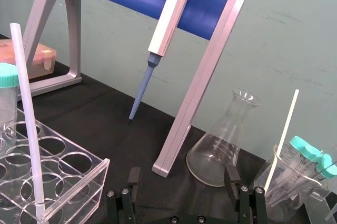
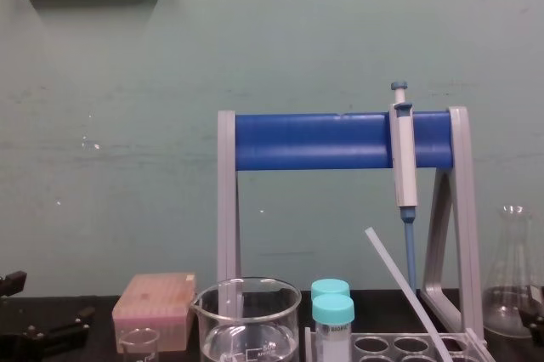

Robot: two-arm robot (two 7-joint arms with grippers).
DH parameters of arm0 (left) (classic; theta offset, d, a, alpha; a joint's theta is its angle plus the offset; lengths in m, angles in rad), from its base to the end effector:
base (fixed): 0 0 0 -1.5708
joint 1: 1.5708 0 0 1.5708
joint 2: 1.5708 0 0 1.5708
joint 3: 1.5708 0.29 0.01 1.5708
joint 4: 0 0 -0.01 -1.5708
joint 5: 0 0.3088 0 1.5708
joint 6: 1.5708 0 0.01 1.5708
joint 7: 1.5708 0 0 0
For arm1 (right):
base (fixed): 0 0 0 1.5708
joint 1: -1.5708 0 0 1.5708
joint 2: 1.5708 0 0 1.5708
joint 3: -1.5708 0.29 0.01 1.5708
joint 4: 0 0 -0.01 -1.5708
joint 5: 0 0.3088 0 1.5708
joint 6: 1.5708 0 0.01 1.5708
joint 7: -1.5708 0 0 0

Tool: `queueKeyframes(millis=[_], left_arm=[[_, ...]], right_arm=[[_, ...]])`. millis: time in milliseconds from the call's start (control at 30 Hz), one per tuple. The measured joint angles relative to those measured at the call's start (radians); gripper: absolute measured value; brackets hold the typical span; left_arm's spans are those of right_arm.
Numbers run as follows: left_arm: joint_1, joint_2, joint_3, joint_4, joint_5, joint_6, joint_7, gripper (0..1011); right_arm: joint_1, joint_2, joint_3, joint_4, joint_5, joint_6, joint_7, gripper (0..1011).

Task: Pick up the stirring rod with one hand, then place it down.

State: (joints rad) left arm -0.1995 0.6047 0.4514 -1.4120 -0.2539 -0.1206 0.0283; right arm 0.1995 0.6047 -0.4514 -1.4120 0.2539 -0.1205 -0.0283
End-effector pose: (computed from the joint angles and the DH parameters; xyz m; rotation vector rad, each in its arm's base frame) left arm 0.3581 0.0827 -0.3023 0.3044 -0.2851 1.2479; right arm 0.3581 -0.0827 -0.3023 -0.3045 -0.2850 -1.2480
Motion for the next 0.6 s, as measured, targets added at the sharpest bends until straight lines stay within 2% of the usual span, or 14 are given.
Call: queueKeyframes(millis=[600], left_arm=[[0.000,0.000,0.000,0.000,0.000,0.000,0.000,1000]], right_arm=[[0.000,0.000,0.000,0.000,0.000,0.000,0.000,1002]])
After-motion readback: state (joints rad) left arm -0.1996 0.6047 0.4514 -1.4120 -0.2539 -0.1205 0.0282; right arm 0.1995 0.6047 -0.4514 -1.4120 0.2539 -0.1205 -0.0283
